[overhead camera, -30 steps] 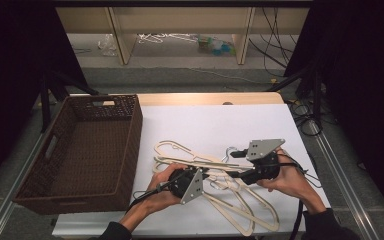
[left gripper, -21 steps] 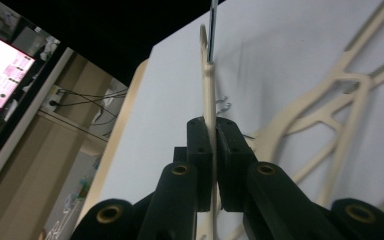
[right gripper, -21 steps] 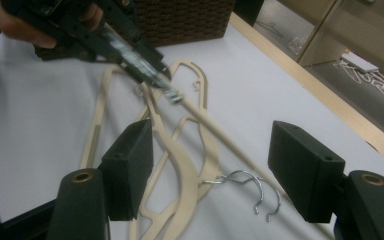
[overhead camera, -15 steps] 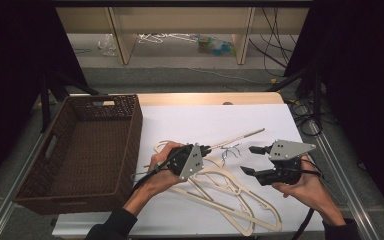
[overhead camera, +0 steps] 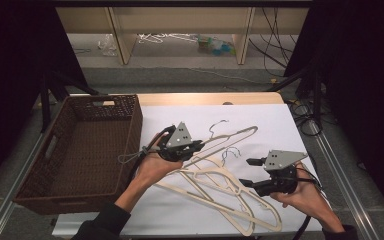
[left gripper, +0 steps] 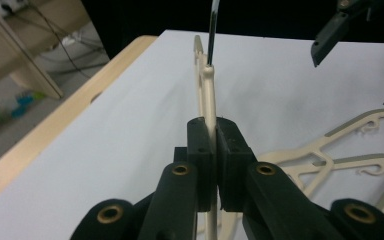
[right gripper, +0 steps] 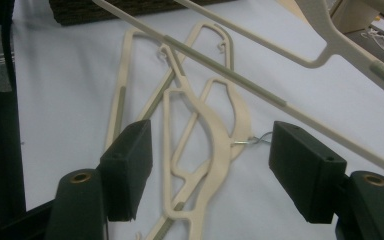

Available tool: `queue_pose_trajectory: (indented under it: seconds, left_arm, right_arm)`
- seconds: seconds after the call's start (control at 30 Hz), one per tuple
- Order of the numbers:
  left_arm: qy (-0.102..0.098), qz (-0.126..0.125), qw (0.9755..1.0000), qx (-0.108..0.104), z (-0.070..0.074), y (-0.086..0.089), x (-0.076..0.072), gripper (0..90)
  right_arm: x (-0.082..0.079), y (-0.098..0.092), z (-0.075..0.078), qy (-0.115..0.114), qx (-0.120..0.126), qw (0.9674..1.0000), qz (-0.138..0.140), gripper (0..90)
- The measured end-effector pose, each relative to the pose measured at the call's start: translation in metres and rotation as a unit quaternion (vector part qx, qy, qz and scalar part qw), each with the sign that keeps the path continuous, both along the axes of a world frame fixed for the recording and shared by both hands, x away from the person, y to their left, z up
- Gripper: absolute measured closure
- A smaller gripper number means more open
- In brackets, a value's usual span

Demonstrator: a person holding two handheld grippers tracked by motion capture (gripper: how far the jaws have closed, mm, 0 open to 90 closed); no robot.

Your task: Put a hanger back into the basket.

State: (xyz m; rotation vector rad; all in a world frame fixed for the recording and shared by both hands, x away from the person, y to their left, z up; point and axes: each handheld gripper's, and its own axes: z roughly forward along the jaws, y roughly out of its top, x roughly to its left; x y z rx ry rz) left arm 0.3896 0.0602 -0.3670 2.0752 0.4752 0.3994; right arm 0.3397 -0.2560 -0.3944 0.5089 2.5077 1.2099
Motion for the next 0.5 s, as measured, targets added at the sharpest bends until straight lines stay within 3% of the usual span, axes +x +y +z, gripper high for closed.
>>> queue_pose_trajectory:
  seconds: [0.1, 0.17, 0.23, 0.3, 0.5]
  left_arm:
    - [0.038, 0.012, 0.9992, -0.007, 0.003, 0.005, 0.000, 86.0]
    - [0.054, 0.018, 0.9984, 0.003, 0.007, 0.007, -0.001, 85.9]
    - [0.055, 0.018, 0.9982, 0.017, 0.012, 0.010, -0.002, 85.9]
    - [0.058, 0.021, 0.9980, 0.015, 0.018, 0.013, -0.003, 85.9]
    - [0.075, 0.038, 0.9962, -0.024, 0.037, 0.033, -0.007, 86.0]
  right_arm:
    - [-0.001, 0.001, -0.003, 0.004, -0.004, 1.0000, 0.003, 34.8]
    - [-0.001, 0.001, -0.005, 0.007, -0.004, 1.0000, 0.003, 34.6]
    - [-0.002, 0.002, -0.007, 0.009, -0.008, 0.9999, 0.008, 34.6]
    - [-0.002, 0.003, -0.008, 0.012, -0.010, 0.9998, 0.009, 34.5]
    - [-0.004, 0.004, -0.012, 0.016, -0.006, 0.9998, 0.012, 33.8]
